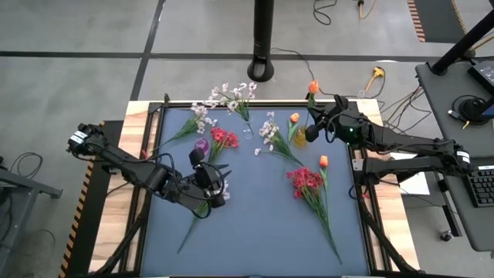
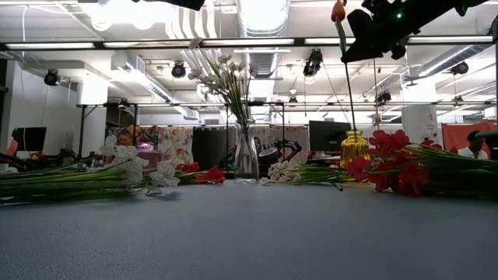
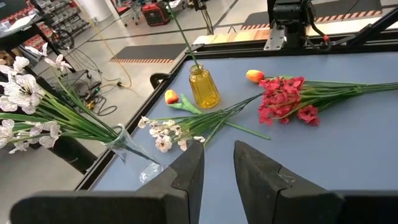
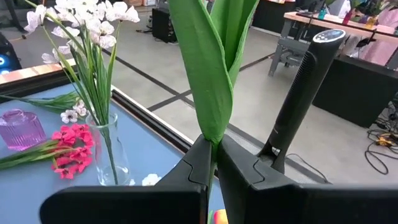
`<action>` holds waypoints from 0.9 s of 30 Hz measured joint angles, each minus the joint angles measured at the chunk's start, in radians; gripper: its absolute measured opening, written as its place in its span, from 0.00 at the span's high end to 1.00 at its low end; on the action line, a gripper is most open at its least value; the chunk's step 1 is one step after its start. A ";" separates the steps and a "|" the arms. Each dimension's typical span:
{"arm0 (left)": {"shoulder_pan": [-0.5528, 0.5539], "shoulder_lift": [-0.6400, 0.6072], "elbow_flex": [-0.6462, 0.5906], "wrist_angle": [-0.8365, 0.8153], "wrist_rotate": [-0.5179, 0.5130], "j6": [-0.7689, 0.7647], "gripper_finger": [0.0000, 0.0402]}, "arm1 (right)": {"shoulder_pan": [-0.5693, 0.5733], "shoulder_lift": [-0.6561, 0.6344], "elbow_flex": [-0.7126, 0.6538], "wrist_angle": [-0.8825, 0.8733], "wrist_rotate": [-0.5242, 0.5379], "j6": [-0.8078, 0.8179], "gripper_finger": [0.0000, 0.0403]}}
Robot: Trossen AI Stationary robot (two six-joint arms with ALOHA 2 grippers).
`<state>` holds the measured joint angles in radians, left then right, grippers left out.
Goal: Sort flowers into vase by color
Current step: Put the orange tulip into the yellow vase, then put the red flower into the purple vase
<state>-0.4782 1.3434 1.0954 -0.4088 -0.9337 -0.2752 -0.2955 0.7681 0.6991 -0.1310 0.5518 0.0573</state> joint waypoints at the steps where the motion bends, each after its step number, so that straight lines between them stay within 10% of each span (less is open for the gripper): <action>1: 0.000 0.000 0.000 0.000 0.000 0.000 0.82 | 0.000 0.000 0.000 0.000 0.000 0.003 0.96; 27: 0.000 0.000 -0.004 0.001 -0.001 -0.004 0.82 | 0.001 -0.052 0.001 -0.080 -0.007 0.063 0.53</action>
<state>-0.4782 1.3434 1.0916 -0.4076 -0.9348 -0.2794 -0.2946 0.7163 0.6997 -0.2109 0.5451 0.1205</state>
